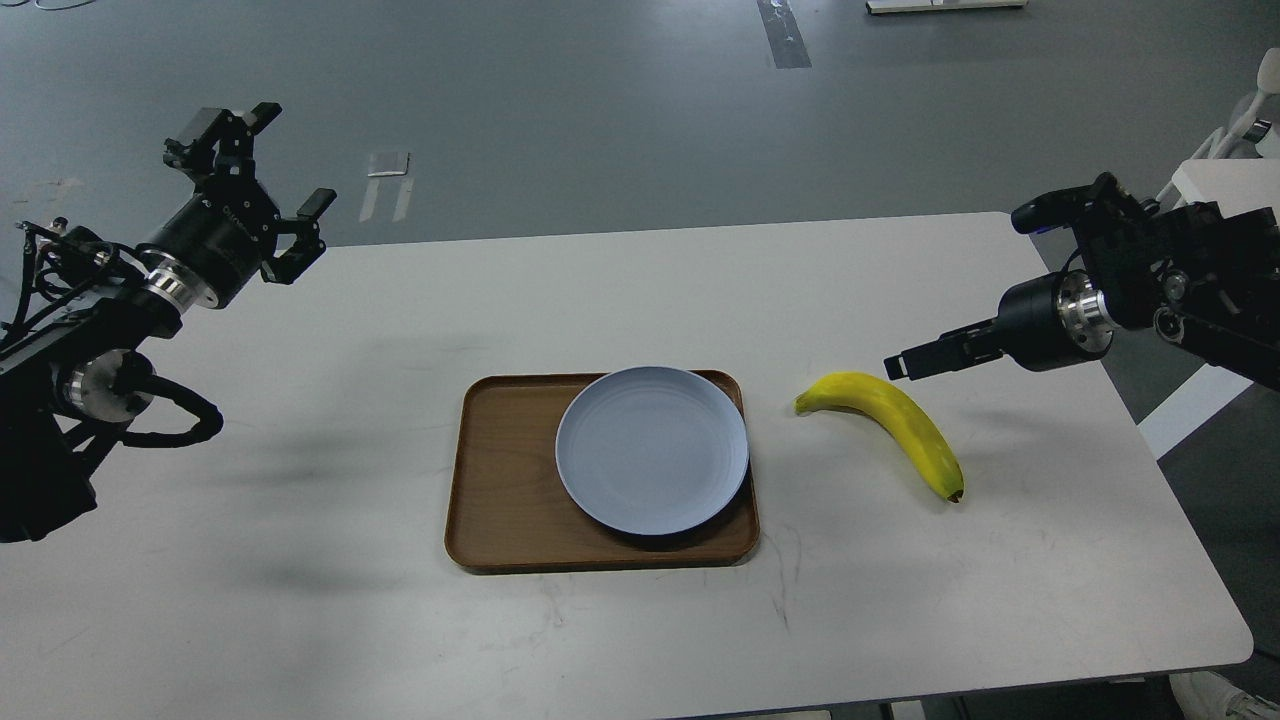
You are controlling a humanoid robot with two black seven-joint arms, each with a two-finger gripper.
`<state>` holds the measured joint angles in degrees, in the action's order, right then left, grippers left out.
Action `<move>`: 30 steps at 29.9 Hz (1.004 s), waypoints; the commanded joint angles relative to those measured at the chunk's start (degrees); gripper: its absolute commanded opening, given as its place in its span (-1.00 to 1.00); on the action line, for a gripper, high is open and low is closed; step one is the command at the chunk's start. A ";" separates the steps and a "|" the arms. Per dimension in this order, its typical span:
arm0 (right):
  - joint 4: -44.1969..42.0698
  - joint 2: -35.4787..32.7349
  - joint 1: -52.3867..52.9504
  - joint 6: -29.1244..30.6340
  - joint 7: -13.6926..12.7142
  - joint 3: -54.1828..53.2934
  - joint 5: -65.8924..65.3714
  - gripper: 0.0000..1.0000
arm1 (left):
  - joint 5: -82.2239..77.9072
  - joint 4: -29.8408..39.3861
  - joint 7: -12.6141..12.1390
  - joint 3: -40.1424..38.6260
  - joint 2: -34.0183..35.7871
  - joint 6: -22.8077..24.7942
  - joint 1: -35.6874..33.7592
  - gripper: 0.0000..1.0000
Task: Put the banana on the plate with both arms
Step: 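Reach the right gripper to the yellow banana and grasp it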
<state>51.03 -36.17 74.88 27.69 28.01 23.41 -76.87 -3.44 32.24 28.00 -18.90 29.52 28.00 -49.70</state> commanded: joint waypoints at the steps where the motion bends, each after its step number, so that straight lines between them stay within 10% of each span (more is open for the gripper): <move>1: -2.77 2.77 -0.17 -2.72 -0.01 4.71 -0.65 1.00 | 0.01 0.02 0.00 0.00 0.18 0.00 -0.04 1.00; 17: -7.79 8.14 -4.12 -9.32 -0.01 9.02 -0.48 0.70 | 0.01 0.19 0.00 -0.09 0.45 0.00 -0.22 1.00; 24: -7.00 7.70 -5.44 -11.34 -0.01 9.11 -0.39 -0.88 | 0.01 0.28 0.00 -0.09 0.53 0.00 -0.39 1.00; 30: -5.16 6.03 -4.48 -12.83 -0.01 9.02 -0.30 -1.00 | 0.10 0.45 0.00 -0.09 1.32 0.00 -0.66 1.00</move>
<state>45.03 -29.09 69.54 15.56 28.00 32.52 -77.24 -3.43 32.66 28.00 -18.99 30.48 28.00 -50.32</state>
